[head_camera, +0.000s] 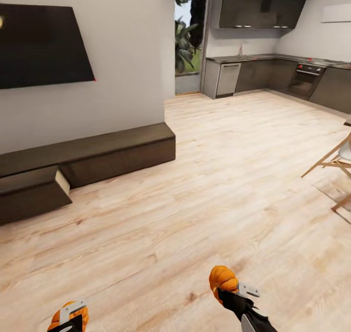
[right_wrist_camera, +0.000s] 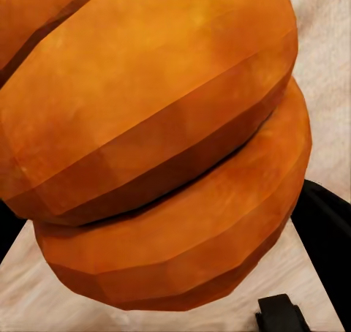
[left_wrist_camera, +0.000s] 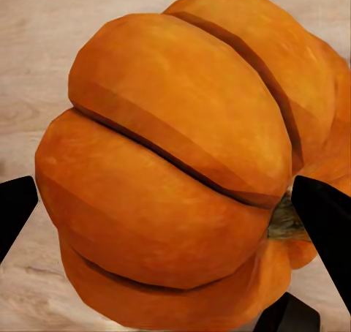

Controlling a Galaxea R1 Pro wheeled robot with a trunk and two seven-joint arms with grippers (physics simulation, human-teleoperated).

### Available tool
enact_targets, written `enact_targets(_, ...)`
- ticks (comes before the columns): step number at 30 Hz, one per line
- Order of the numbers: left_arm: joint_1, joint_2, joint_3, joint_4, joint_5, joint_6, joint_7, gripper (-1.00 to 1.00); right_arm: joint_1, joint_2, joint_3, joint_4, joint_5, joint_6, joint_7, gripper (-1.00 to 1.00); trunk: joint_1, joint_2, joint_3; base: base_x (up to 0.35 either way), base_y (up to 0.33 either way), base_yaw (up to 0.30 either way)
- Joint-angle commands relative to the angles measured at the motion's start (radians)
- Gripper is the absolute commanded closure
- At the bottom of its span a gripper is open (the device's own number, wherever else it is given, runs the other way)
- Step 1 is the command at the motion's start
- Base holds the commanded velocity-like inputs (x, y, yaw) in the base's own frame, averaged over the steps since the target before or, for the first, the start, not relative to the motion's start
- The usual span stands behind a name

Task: Place each of the two pumpkins and all three candles from the living room inside a cabinet in the living room (use any cabinet), then make sure every cabinet is closed, and position the cauldron so it is next to a table in the living room.

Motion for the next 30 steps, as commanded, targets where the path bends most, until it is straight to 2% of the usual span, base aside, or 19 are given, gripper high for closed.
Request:
enact_targets(1, -0.001, 0.0, -0.009, 0.0, 0.008, -0.003, 0.002, 1.0, 0.0, 0.001, 0.001, -0.003, -0.006, 0.006, -0.01, 1.0, 0.0, -0.001, -0.001, 0.0, 0.296, 0.285)
enact_targets(12, -0.001, 0.001, -0.009, 0.0, 0.01, -0.003, 0.001, 1.0, 0.0, 0.007, 0.001, -0.003, -0.006, 0.006, -0.017, 1.0, 0.0, -0.001, -0.007, 0.0, 0.297, 0.284)
enact_targets(14, -0.001, 0.001, -0.009, 0.0, 0.012, -0.003, -0.014, 1.0, 0.0, 0.007, 0.001, -0.004, -0.006, 0.006, -0.017, 1.0, 0.0, -0.001, -0.008, 0.0, 0.3, 0.282)
enact_targets(18, -0.001, 0.002, -0.008, 0.009, 0.016, -0.003, -0.089, 1.0, 0.0, 0.007, 0.001, -0.004, -0.005, 0.006, -0.017, 1.0, 0.0, -0.001, -0.01, 0.014, 0.313, 0.281)
enact_targets(24, -0.001, 0.004, -0.007, 0.012, 0.016, -0.003, -0.106, 1.0, 0.0, 0.007, 0.001, -0.005, -0.003, 0.006, -0.016, 1.0, 0.0, -0.001, -0.013, 0.07, 0.321, 0.281)
enact_targets(27, -0.001, 0.004, -0.007, 0.012, 0.016, -0.003, -0.108, 1.0, 0.0, 0.007, 0.027, -0.004, 0.043, 0.005, -0.017, 1.0, 0.0, -0.001, -0.014, 0.079, 0.322, 0.281)
enact_targets(30, -0.001, 0.004, -0.007, 0.012, 0.016, -0.004, -0.108, 1.0, 0.0, 0.007, 0.042, -0.003, 0.06, 0.003, -0.016, 1.0, 0.0, -0.001, -0.017, 0.084, 0.322, 0.234)
